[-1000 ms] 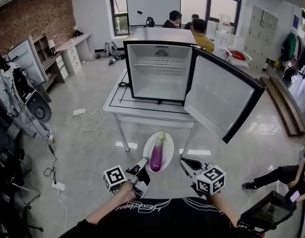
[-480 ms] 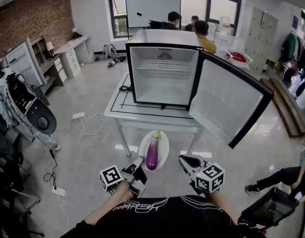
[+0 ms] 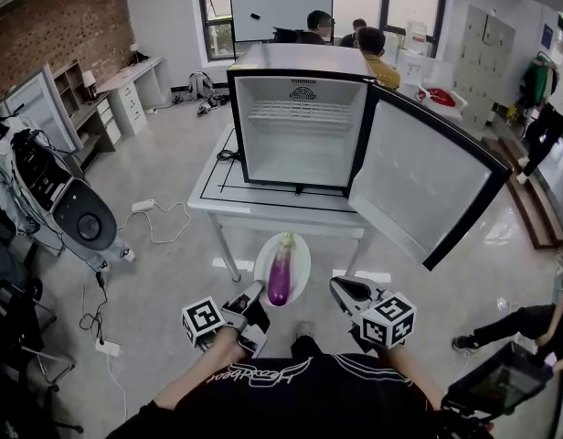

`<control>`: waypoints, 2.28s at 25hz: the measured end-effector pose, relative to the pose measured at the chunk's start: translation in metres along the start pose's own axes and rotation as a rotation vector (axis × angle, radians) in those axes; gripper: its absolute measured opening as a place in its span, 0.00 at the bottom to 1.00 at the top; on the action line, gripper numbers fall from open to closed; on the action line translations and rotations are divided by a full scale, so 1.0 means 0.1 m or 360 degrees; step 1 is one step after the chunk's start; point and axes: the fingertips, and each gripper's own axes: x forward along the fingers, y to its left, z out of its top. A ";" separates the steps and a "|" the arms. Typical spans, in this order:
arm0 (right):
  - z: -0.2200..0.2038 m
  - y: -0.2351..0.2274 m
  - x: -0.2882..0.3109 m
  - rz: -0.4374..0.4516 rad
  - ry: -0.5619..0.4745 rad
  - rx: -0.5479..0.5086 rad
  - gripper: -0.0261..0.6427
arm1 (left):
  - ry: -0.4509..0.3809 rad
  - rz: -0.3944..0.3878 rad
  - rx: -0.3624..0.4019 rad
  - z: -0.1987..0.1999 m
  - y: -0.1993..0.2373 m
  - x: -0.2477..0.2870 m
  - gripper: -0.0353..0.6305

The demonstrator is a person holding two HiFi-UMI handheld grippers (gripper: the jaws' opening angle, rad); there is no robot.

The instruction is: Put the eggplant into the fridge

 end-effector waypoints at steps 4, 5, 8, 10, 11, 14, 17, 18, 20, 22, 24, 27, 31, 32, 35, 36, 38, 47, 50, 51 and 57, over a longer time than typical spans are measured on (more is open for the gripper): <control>0.00 -0.09 0.11 0.0019 0.0006 0.0011 0.05 | -0.0007 0.0005 -0.0007 0.07 0.02 0.11 0.09; 0.00 -0.12 0.14 0.0024 0.0011 0.0015 0.05 | -0.0006 0.0001 -0.0015 0.09 0.02 0.14 0.09; -0.01 -0.23 0.25 0.0029 0.0025 0.0040 0.05 | -0.0009 0.0042 -0.0001 0.15 0.09 0.25 0.09; -0.01 -0.33 0.34 0.0035 0.0036 0.0053 0.05 | -0.0017 0.0054 -0.0011 0.21 0.14 0.34 0.09; -0.01 -0.38 0.39 0.0039 0.0042 0.0058 0.05 | -0.0021 0.0055 -0.0021 0.24 0.15 0.39 0.09; 0.03 -0.54 0.55 0.0060 0.0073 0.0076 0.05 | -0.0034 0.0087 -0.0032 0.36 0.22 0.58 0.09; 0.07 -0.74 0.72 0.0071 0.0085 0.0084 0.05 | -0.0043 0.0123 -0.0033 0.49 0.28 0.80 0.09; 0.07 -0.82 0.78 0.0070 0.0081 0.0084 0.05 | -0.0044 0.0130 -0.0034 0.53 0.29 0.87 0.09; 0.09 -0.96 0.88 0.0070 0.0076 0.0084 0.05 | -0.0044 0.0138 -0.0033 0.61 0.30 1.02 0.09; 0.12 -1.07 0.98 0.0078 0.0080 0.0083 0.05 | -0.0042 0.0147 -0.0032 0.68 0.32 1.16 0.09; 0.15 -1.19 1.08 0.0084 0.0082 0.0084 0.05 | -0.0043 0.0157 -0.0030 0.76 0.35 1.30 0.09; 0.18 -1.33 1.23 0.0084 0.0080 0.0098 0.05 | -0.0046 0.0172 -0.0027 0.89 0.41 1.47 0.09; 0.15 -1.48 1.41 0.0095 0.0095 0.0130 0.05 | -0.0048 0.0193 -0.0036 1.03 0.49 1.66 0.09; 0.17 -1.53 1.45 0.0097 0.0092 0.0134 0.05 | -0.0047 0.0198 -0.0037 1.06 0.50 1.72 0.09; 0.23 -1.69 1.57 0.0103 0.0084 0.0138 0.05 | -0.0042 0.0206 -0.0027 1.17 0.51 1.91 0.09; 0.25 -1.74 1.61 0.0106 0.0083 0.0142 0.05 | -0.0042 0.0206 -0.0020 1.20 0.51 1.97 0.09; 0.28 -1.82 1.66 0.0116 0.0078 0.0152 0.05 | -0.0046 0.0208 -0.0008 1.27 0.50 2.08 0.09; 0.44 -1.98 1.95 0.0182 0.0064 0.0145 0.05 | -0.0111 0.0203 0.0037 1.63 0.45 2.41 0.09; 0.49 -2.00 1.98 0.0180 0.0050 0.0149 0.05 | -0.0118 0.0198 0.0058 1.72 0.43 2.47 0.09; 0.50 -2.00 1.99 0.0180 0.0048 0.0152 0.05 | -0.0121 0.0198 0.0061 1.75 0.43 2.49 0.09; 0.52 -2.03 2.13 0.0160 0.0067 0.0157 0.05 | -0.0098 0.0200 0.0051 1.87 0.47 2.66 0.09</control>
